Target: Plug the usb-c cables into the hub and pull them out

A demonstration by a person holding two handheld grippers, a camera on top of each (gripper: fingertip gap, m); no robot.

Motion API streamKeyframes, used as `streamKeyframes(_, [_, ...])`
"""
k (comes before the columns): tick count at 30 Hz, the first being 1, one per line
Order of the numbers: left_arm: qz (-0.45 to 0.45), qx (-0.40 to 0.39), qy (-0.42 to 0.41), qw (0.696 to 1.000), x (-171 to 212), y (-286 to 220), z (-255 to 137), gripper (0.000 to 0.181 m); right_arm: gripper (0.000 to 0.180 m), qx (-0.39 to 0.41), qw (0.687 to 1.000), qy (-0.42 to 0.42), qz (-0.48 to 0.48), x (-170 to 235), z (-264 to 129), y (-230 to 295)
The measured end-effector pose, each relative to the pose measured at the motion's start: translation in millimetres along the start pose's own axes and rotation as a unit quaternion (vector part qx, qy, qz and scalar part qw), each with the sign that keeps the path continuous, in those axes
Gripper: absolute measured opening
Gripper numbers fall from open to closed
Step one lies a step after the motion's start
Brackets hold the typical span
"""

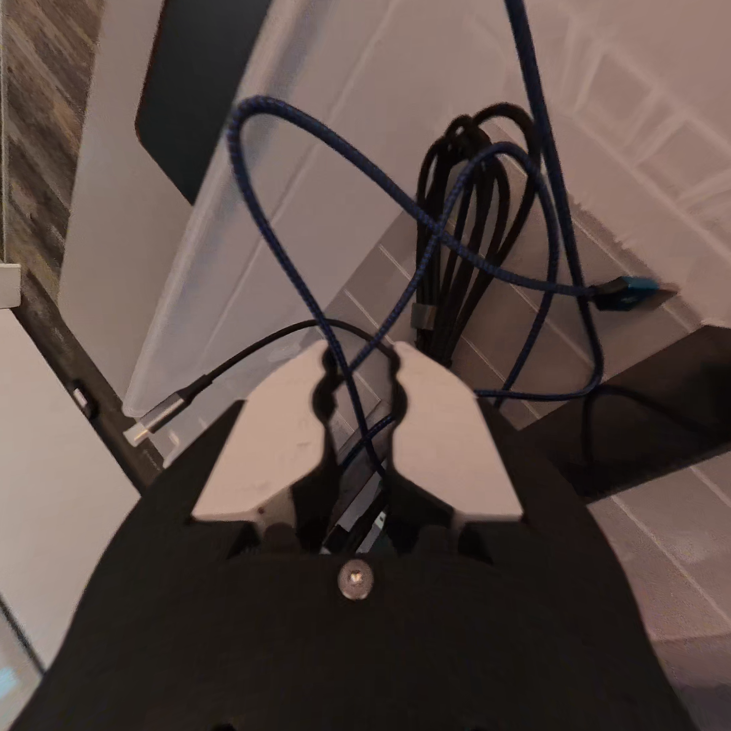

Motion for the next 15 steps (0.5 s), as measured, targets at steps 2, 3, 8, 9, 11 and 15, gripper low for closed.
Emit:
streamKeyframes(2, [0.012, -0.010, 0.001, 1.000, -1, 1, -1, 0.012, 0.010, 0.001, 1.000, 0.002, -0.001, 1, -1, -1])
streamKeyframes(3, [0.011, -0.015, -0.004, 1.000, -2, 3, -4, 0.010, 0.011, 0.002, 1.000, 0.002, 0.000, 1, -2, -3])
streamKeyframes(8, [-0.029, -0.041, -0.066, 0.997, -2, 26, -43, 0.002, 0.011, 0.024, 1.000, -0.006, 0.012, 3, -12, -17])
streamKeyframes(9, [-0.043, -0.048, -0.085, 0.994, -3, 31, -56, 0.002, 0.011, 0.029, 0.999, -0.009, 0.017, 3, -14, -21])
streamKeyframes(11, [-0.078, -0.074, -0.129, 0.986, -3, 44, -84, 0.002, 0.011, 0.042, 0.998, -0.018, 0.031, 6, -20, -30])
streamKeyframes(15, [-0.164, -0.111, -0.249, 0.948, -11, 65, -142, 0.002, 0.011, 0.068, 0.995, -0.044, 0.065, 12, -31, -51])
Point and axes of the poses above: each gripper's, where its closed fingertips meet, z out along the fingers, x out of its underside, y = z × x across the jaws, the point moved 5 cm from there along -z, back along the fingers, and after that the axes turned 7 degrees about -x, right-handed, at the moved point
